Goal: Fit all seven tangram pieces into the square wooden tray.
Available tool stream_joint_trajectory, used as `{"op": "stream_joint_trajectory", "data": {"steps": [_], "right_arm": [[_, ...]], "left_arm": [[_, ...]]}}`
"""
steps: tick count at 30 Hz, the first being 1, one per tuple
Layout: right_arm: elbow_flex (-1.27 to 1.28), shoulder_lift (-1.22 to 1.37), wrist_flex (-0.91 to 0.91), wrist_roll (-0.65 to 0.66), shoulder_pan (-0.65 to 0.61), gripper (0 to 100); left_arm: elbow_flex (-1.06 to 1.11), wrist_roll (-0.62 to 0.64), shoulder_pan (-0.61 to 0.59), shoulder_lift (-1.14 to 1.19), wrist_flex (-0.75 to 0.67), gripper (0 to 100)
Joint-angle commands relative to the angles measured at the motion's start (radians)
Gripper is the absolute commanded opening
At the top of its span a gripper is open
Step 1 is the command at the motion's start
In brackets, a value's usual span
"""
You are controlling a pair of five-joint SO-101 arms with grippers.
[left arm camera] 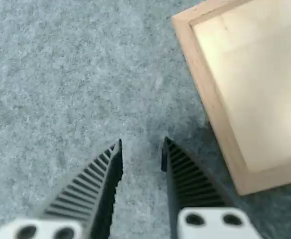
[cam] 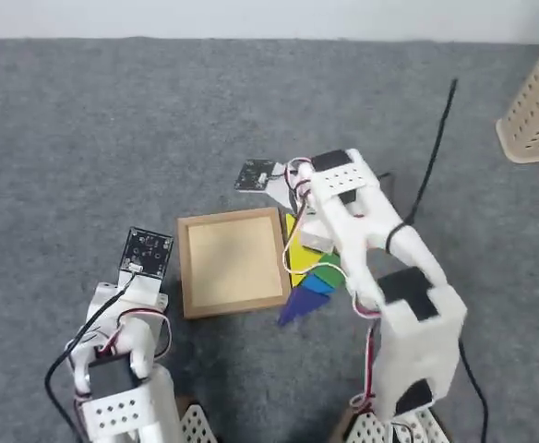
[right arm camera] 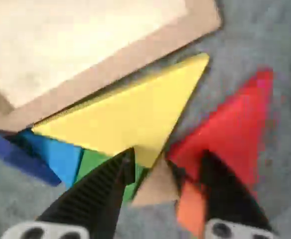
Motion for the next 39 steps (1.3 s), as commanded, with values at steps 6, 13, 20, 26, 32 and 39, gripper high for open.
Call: {"op": "stream_joint_trajectory", "data": {"steps": [6, 13, 20, 26, 32, 39], "right_arm": [[-0.184, 0.134, -0.005, 0.009, 0.104, 28.6], [-0.298, 0.108, 0.068, -0.101, 0.087, 26.8], [-0.471, 0.062, 0.081, -0.150, 0.119, 26.7], [-0.509, 0.200, 0.073, -0.081, 0.171, 26.7], [-0.516, 0.308, 0.081, 0.003, 0.185, 27.0], [-0.516, 0.355, 0.097, 0.008, 0.186, 26.6]], "left_arm": [[-0.013, 0.008, -0.002, -0.023, 0.003, 12], [-0.013, 0.008, -0.002, -0.023, 0.003, 12], [-0.013, 0.008, -0.002, -0.023, 0.003, 12], [-0.013, 0.008, -0.002, -0.023, 0.003, 12], [-0.013, 0.008, -0.002, -0.023, 0.003, 12], [-0.013, 0.008, -0.002, -0.023, 0.003, 12]]}}
